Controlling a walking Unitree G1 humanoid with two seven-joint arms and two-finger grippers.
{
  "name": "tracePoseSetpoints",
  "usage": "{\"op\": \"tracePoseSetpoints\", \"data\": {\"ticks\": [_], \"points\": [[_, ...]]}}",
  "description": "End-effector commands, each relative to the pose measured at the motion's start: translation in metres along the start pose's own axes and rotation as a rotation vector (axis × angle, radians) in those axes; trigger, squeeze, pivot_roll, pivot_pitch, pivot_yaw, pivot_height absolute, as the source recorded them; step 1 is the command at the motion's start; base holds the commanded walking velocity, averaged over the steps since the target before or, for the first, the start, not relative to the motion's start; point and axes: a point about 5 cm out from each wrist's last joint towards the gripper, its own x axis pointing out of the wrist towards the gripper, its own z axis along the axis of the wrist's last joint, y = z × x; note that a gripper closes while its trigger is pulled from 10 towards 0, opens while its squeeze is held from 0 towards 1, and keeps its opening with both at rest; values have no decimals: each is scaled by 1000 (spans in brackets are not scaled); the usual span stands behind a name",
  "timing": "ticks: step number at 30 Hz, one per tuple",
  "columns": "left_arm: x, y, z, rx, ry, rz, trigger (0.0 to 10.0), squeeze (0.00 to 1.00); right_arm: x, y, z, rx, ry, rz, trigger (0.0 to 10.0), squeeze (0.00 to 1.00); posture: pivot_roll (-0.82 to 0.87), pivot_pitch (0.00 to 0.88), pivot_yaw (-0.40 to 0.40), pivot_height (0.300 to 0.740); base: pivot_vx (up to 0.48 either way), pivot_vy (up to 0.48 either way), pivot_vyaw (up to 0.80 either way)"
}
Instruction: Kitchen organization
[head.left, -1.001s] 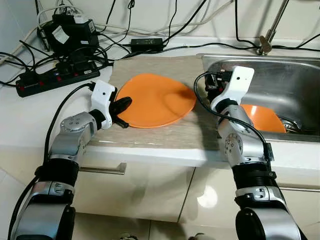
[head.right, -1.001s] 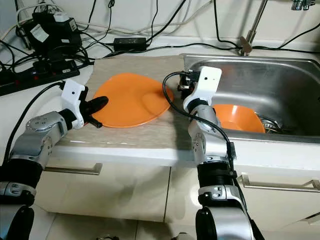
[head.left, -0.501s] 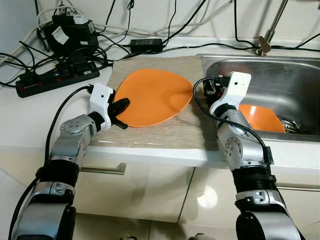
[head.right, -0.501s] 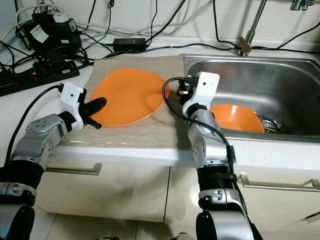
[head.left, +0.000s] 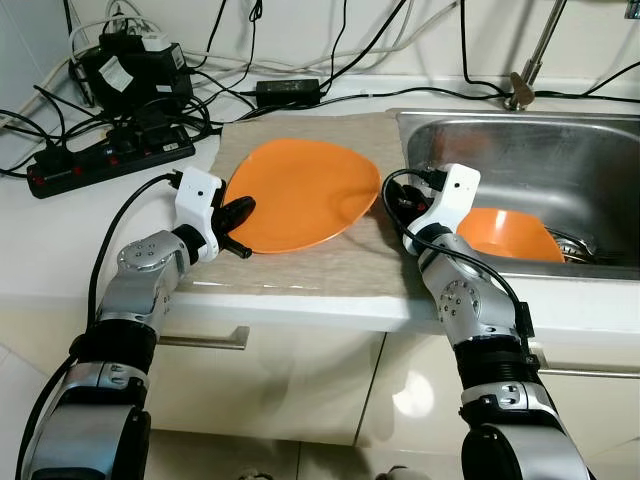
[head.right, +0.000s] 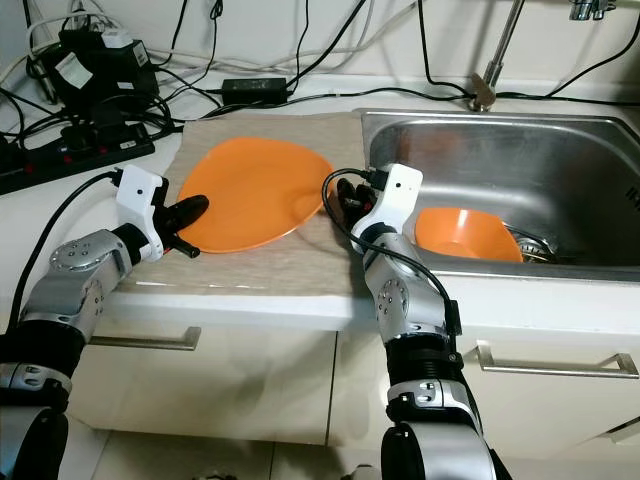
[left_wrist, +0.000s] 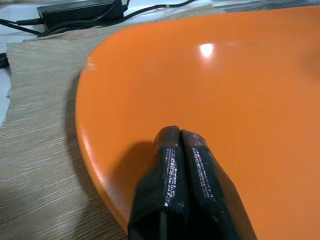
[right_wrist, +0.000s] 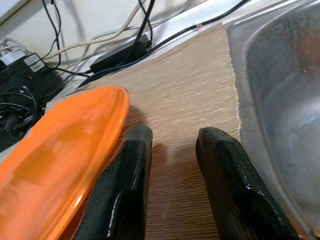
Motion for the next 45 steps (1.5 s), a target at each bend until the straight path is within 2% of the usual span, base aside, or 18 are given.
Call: {"op": "tracePoseSetpoints", "data": {"ticks": [1, 6, 11, 18, 26, 36, 45], "points": [[-6, -1, -29, -35, 125, 12, 10000, 0, 3, 9, -2, -13, 9, 46, 10000, 0, -43, 35, 25, 715, 0, 0, 0], [-5, -1, -27, -31, 121, 10, 10000, 0, 5, 23, 4, -75, -26, 108, 10000, 0, -39, 35, 24, 715, 0, 0, 0], [-5, 0, -26, -29, 118, 11, 10000, 0, 5, 24, 5, -95, -36, 111, 10000, 0, -39, 34, 24, 715, 0, 0, 0], [-4, -1, -24, -24, 115, 5, 10000, 0, 8, 24, 3, 11, -39, 121, 10000, 0, -37, 33, 26, 715, 0, 0, 0], [-4, -1, -24, -21, 117, 4, 10000, 0, 7, 25, 5, 4, -52, 127, 10000, 0, -36, 33, 25, 715, 0, 0, 0], [-5, -1, -28, -27, 126, 5, 10000, 0, -7, 23, 21, -53, -120, 116, 10000, 0, -44, 39, 26, 715, 0, 0, 0], [-5, -1, -28, -30, 127, 11, 10000, 0, -16, 18, 27, -87, -132, 104, 10000, 0, -49, 33, 23, 715, 0, 0, 0]]}}
